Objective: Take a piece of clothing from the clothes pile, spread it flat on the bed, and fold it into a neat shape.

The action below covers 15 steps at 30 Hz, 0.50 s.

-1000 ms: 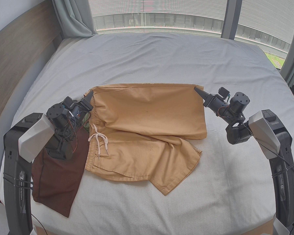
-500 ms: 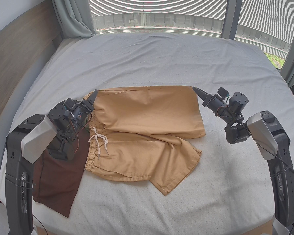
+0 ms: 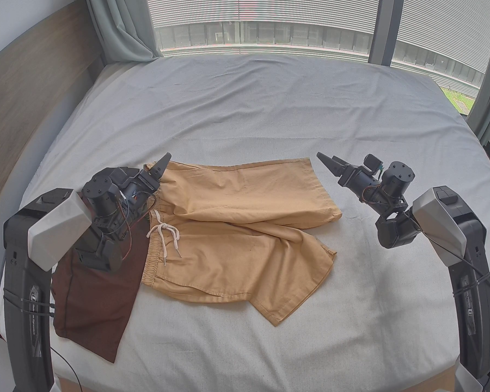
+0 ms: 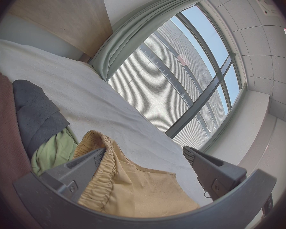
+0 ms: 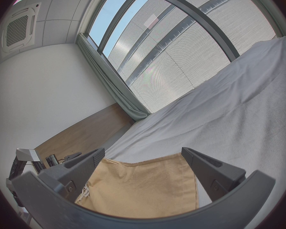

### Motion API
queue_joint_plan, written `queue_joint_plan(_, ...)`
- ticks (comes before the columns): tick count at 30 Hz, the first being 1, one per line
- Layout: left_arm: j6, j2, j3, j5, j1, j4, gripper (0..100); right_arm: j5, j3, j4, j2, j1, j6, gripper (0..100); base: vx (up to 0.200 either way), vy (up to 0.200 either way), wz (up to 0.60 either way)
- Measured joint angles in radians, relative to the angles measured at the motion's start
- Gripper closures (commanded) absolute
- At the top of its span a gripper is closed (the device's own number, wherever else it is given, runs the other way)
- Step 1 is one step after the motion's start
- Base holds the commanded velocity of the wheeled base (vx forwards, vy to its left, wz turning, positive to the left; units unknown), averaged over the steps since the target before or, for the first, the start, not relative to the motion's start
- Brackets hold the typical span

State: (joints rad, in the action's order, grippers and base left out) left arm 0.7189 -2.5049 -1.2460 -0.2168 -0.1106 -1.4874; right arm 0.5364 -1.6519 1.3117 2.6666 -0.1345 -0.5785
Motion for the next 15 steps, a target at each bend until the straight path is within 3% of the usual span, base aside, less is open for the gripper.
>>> queue_joint_plan(7, -0.003, 0.085, 0.127, -0.016, 0.001, 0.007, 0, 0.000, 0.248, 0.123, -0.071, -0.006, 0.000, 0, 0.000, 0.000, 0.00)
queue_joint_plan(15, -0.009, 0.208, 0.367, -0.088, 0.024, -0.037, 0, 0.003, 0.537, 0.213, -0.191, -0.023, 0.007, 0, 0.000, 0.000, 0.00)
